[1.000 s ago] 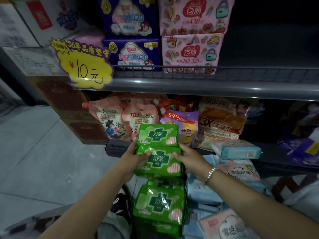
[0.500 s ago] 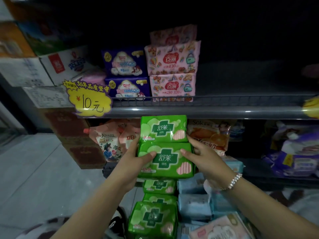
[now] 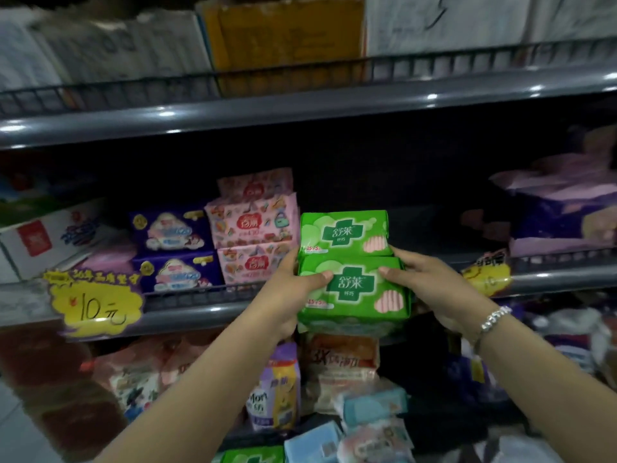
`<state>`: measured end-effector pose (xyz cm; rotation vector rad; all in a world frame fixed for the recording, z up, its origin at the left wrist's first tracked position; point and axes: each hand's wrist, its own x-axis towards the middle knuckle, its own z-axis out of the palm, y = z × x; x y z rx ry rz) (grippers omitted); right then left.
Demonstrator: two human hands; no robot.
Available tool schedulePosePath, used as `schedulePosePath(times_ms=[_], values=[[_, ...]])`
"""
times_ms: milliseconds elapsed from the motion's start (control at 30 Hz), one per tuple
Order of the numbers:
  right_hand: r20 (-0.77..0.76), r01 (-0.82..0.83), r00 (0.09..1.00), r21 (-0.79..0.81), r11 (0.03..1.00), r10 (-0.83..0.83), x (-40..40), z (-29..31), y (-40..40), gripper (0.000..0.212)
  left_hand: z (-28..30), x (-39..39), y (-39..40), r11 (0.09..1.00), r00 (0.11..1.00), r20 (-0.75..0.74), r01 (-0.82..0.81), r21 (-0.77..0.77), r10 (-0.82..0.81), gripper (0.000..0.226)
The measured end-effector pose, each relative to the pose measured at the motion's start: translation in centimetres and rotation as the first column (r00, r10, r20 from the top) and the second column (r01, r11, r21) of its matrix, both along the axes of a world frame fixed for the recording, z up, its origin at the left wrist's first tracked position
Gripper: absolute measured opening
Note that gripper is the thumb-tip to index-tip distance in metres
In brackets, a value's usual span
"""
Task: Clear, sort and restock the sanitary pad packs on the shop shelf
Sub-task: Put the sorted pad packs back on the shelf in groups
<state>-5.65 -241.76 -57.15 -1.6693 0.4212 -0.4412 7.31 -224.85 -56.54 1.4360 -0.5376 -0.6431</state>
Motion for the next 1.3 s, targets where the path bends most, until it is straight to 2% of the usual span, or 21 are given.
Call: schedulePosePath(times_ms=[200, 367, 400, 500, 567, 633, 667, 733, 767, 833, 900, 967, 1033, 1133, 1200, 1300], values=[[-0.028, 0.074, 0.997, -0.002, 0.997, -0.074, 3.0, 5.1, -7.1, 0.024, 5.0, 3.1, -8.2, 0.998, 0.997, -0.063, 0.044, 0.043, -0.041, 0.036], [-0.185, 0.095, 0.978, -0.037, 0.995, -0.1, 7.9, 5.8, -11.5, 0.008, 5.5, 7.6, -13.4, 0.948, 0.985, -0.168, 0.084, 0.307, -0.033, 0.007], [-0.227, 0.089, 0.969, -0.047, 0.995, -0.098, 8.8, 5.5, -12.1, 0.006, 4.9, 8.5, -14.1, 0.938, 0.979, -0.205, 0.086, 0.335, -0.017, 0.009], [-0.308, 0.113, 0.945, -0.005, 0.994, -0.109, 10.8, 3.7, -13.0, 0.016, 3.1, 10.4, -15.7, 0.927, 0.955, -0.297, 0.101, 0.362, 0.012, 0.018], [-0.25, 0.137, 0.963, 0.134, 0.982, -0.1, 11.5, 2.3, -13.4, 0.028, 2.3, 11.0, -16.4, 0.938, 0.945, -0.325, 0.079, 0.339, 0.038, 0.024], [-0.165, 0.098, 0.984, 0.212, 0.972, -0.064, 11.8, 0.7, -13.8, 0.042, 1.3, 11.3, -16.8, 0.972, 0.943, -0.329, 0.039, 0.23, 0.04, 0.025], [-0.122, 0.058, 0.992, 0.23, 0.972, -0.03, 11.7, 0.0, -13.9, 0.048, 0.4, 11.8, -16.8, 0.992, 0.951, -0.307, -0.001, 0.129, 0.04, 0.032], [-0.042, -0.022, 0.999, 0.193, 0.981, 0.031, 11.4, -1.2, -14.1, 0.055, -1.9, 12.5, -16.6, 0.998, 0.976, -0.212, -0.062, -0.03, 0.054, 0.093], [-0.019, -0.051, 0.998, 0.131, 0.99, 0.054, 11.4, -1.9, -14.2, 0.06, -2.7, 12.3, -16.2, 0.997, 0.991, -0.121, -0.068, -0.033, 0.064, 0.117], [0.002, -0.051, 0.999, 0.03, 0.998, 0.051, 11.5, -2.9, -14.3, 0.065, -4.2, 12.0, -15.9, 0.998, 0.999, 0.023, -0.047, -0.03, 0.047, 0.136], [0.03, -0.02, 0.999, 0.024, 1.0, 0.019, 11.9, -3.8, -14.7, 0.065, -5.2, 12.2, -15.7, 0.999, 0.993, 0.112, -0.031, -0.033, 0.035, 0.132], [0.03, -0.026, 0.999, 0.013, 1.0, 0.026, 12.4, -4.2, -15.1, 0.072, -5.2, 12.6, -15.8, 1.0, 0.974, 0.224, -0.019, 0.005, 0.017, 0.114], [0.009, -0.061, 0.998, -0.014, 0.998, 0.061, 13.1, -4.6, -15.8, 0.088, -5.0, 13.1, -16.0, 0.999, 0.957, 0.29, -0.02, 0.041, 0.007, 0.103], [-0.044, -0.101, 0.994, -0.068, 0.993, 0.099, 14.1, -5.2, -16.6, 0.111, -5.5, 13.9, -16.3, 0.996, 0.908, 0.419, -0.042, 0.075, 0.007, 0.105], [-0.059, -0.09, 0.995, -0.115, 0.989, 0.084, 14.9, -5.8, -16.9, 0.112, -6.2, 14.5, -16.4, 0.989, 0.864, 0.503, -0.085, 0.119, 0.014, 0.106], [-0.034, -0.014, 0.999, -0.148, 0.989, 0.009, 16.2, -6.3, -17.2, 0.103, -6.6, 15.0, -17.2, 0.98, 0.839, 0.537, -0.168, 0.106, 0.086, 0.098]])
